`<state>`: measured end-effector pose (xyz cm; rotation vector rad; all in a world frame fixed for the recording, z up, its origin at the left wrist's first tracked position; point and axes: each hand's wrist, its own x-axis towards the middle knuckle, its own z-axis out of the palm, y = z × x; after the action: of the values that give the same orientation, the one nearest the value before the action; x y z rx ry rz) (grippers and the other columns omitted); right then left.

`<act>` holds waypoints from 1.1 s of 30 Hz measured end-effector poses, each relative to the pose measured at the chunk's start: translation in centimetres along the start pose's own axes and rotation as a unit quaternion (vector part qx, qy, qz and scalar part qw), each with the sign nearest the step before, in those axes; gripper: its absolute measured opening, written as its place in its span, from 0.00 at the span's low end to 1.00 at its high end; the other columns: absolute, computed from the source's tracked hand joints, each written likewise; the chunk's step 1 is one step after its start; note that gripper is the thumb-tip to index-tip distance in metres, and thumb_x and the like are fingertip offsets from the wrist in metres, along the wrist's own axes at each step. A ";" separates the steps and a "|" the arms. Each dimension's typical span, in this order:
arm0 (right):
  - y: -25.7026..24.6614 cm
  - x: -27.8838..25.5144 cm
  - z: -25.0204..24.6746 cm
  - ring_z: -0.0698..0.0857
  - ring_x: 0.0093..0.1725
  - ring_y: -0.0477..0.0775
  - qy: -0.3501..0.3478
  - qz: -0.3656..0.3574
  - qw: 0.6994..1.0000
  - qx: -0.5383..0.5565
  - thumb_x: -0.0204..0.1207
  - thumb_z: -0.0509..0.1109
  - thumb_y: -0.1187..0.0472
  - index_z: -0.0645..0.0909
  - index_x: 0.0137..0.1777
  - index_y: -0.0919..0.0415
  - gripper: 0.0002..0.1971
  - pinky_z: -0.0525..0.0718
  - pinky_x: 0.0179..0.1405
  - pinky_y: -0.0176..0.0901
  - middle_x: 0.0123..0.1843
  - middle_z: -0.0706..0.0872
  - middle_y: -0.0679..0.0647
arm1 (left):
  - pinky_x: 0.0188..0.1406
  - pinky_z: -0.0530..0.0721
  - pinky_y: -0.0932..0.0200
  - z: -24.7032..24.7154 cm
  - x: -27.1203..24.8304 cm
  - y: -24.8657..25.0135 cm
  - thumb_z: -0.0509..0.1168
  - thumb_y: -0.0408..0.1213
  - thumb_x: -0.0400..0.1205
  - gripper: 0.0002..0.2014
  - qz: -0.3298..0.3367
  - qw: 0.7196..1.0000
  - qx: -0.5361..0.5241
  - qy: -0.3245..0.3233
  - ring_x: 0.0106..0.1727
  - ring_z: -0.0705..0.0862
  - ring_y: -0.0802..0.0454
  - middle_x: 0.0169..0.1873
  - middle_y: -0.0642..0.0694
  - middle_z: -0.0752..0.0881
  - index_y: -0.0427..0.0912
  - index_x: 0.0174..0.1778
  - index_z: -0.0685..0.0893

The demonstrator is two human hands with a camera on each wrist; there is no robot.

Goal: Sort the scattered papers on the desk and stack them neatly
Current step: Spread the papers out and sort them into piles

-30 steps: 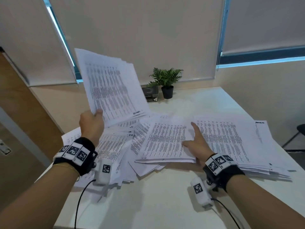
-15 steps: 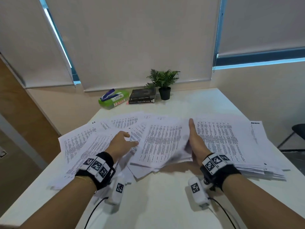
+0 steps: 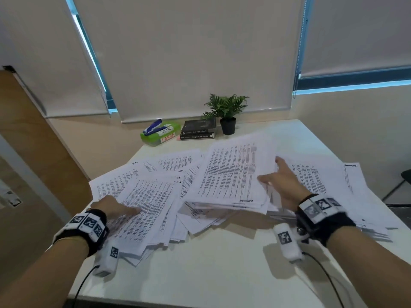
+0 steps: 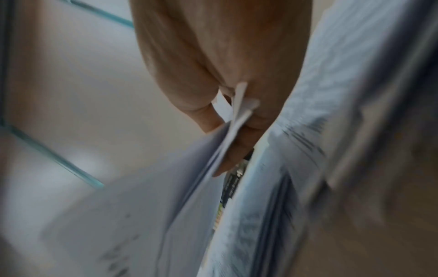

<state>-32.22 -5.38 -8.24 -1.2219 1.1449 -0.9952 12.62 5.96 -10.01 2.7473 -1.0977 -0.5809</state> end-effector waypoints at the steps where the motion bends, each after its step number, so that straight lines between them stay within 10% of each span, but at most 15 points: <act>1: -0.9 -0.4 -0.9 0.85 0.60 0.57 0.010 -0.011 1.000 0.007 0.83 0.66 0.80 0.57 0.89 0.51 0.41 0.84 0.51 0.46 0.77 0.78 0.58 | 0.50 0.84 0.51 0.0 0.0 -0.1 0.80 0.75 0.51 0.48 -0.004 1.000 0.001 0.006 0.51 0.86 0.42 0.47 0.40 0.85 0.36 0.50 0.79; 4: -3.1 -1.1 -4.6 0.77 0.74 0.66 0.043 -0.035 0.997 -0.057 0.85 0.67 0.76 0.53 0.90 0.39 0.44 0.76 0.63 0.49 0.88 0.65 0.59 | 0.33 0.72 0.57 0.0 -0.8 0.2 0.86 0.63 0.61 0.36 -0.003 0.999 -0.038 0.019 0.34 0.79 0.47 0.34 0.43 0.80 0.38 0.38 0.75; 6: -3.2 -0.8 -7.5 0.78 0.71 0.65 0.050 -0.043 0.994 -0.091 0.84 0.66 0.75 0.70 0.84 0.39 0.36 0.79 0.58 0.49 0.87 0.68 0.57 | 0.29 0.70 0.57 0.0 -1.0 0.3 0.88 0.53 0.68 0.31 -0.008 0.997 -0.067 0.041 0.32 0.79 0.46 0.33 0.41 0.81 0.34 0.40 0.77; 9: -1.9 -0.6 -11.1 0.79 0.75 0.58 0.032 -0.010 0.989 -0.144 0.82 0.61 0.77 0.89 0.64 0.52 0.24 0.76 0.64 0.46 0.73 0.85 0.52 | 0.35 0.84 0.53 -0.1 -1.1 0.6 0.88 0.43 0.71 0.25 0.005 0.993 -0.079 0.082 0.38 0.85 0.41 0.40 0.37 0.86 0.30 0.48 0.83; 15: -0.7 -0.3 -14.8 0.80 0.76 0.58 0.045 0.058 0.950 -0.302 0.81 0.59 0.80 0.91 0.52 0.53 0.24 0.72 0.77 0.46 0.66 0.88 0.56 | 0.45 0.88 0.50 -0.4 -1.5 1.7 0.79 0.38 0.79 0.10 0.071 0.980 -0.146 0.114 0.45 0.91 0.38 0.43 0.37 0.92 0.35 0.47 0.89; 18: -1.4 -0.4 -15.3 0.86 0.61 0.51 0.047 0.091 0.922 -0.373 0.84 0.57 0.79 0.90 0.65 0.59 0.25 0.80 0.60 0.31 0.78 0.82 0.60 | 0.45 0.87 0.47 -1.1 -2.5 3.0 0.78 0.39 0.83 0.10 0.113 0.958 -0.230 0.129 0.43 0.90 0.37 0.41 0.36 0.92 0.35 0.46 0.90; 21: -0.9 0.2 -16.1 0.85 0.67 0.59 0.063 0.064 0.886 -0.455 0.84 0.55 0.78 0.91 0.63 0.58 0.25 0.78 0.58 0.41 0.81 0.79 0.63 | 0.43 0.93 0.39 -1.2 -4.1 4.5 0.78 0.37 0.83 0.10 0.154 0.923 -0.332 0.118 0.36 0.87 0.38 0.36 0.35 0.91 0.34 0.41 0.88; 24: 0.0 0.8 -17.1 0.80 0.39 0.49 0.096 0.056 0.867 -0.485 0.83 0.58 0.74 0.92 0.55 0.55 0.21 0.77 0.38 0.39 0.80 0.80 0.64 | 0.17 0.81 0.62 -1.0 -6.9 6.9 0.73 0.31 0.86 0.08 0.164 0.896 -0.408 0.062 0.21 0.80 0.49 0.28 0.40 0.82 0.30 0.45 0.86; 28: 0.1 0.9 -16.5 0.75 0.75 0.69 0.138 0.079 0.814 -0.559 0.81 0.68 0.47 0.81 0.76 0.48 0.24 0.76 0.78 0.58 0.84 0.67 0.65 | 0.29 0.78 0.56 0.0 -8.1 9.9 0.75 0.40 0.86 0.15 0.207 0.884 -0.419 0.018 0.31 0.80 0.44 0.34 0.36 0.83 0.27 0.54 0.89; 33: -1.3 -0.2 -8.8 0.71 0.82 0.62 0.065 -0.066 0.910 -0.404 0.83 0.65 0.34 0.72 0.83 0.52 0.34 0.72 0.79 0.62 0.83 0.71 0.61 | 0.25 0.85 0.63 2.2 -10.9 14.0 0.73 0.32 0.87 0.06 0.238 0.864 -0.442 -0.041 0.31 0.92 0.52 0.34 0.47 0.93 0.33 0.55 0.90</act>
<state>-40.84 -6.88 -6.80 -1.9250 1.6830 -0.7083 -4.35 3.31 -5.19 1.6136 -1.0903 -0.8479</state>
